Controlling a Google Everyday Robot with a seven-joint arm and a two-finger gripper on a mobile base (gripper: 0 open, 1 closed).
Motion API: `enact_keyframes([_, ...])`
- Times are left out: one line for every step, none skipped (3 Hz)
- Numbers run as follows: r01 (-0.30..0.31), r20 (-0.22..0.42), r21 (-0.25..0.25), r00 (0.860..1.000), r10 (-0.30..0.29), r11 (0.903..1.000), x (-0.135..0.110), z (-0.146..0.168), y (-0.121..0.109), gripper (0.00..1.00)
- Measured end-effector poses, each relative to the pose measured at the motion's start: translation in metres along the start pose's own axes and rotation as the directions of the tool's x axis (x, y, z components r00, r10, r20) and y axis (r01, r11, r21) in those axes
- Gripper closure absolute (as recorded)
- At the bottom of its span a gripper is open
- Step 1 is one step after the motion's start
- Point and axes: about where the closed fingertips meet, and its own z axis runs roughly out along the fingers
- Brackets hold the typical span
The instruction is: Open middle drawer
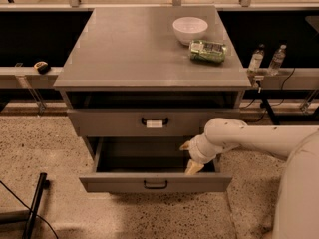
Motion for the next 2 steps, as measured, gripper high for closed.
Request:
enact_keyframes([-0.039, -0.004, 0.005, 0.999, 0.039, 0.9992, 0.012, 0.003, -0.013, 0.56])
enact_keyframes([-0.073, 0.006, 0.001, 0.997, 0.073, 0.9973, 0.031, 0.013, -0.018, 0.68])
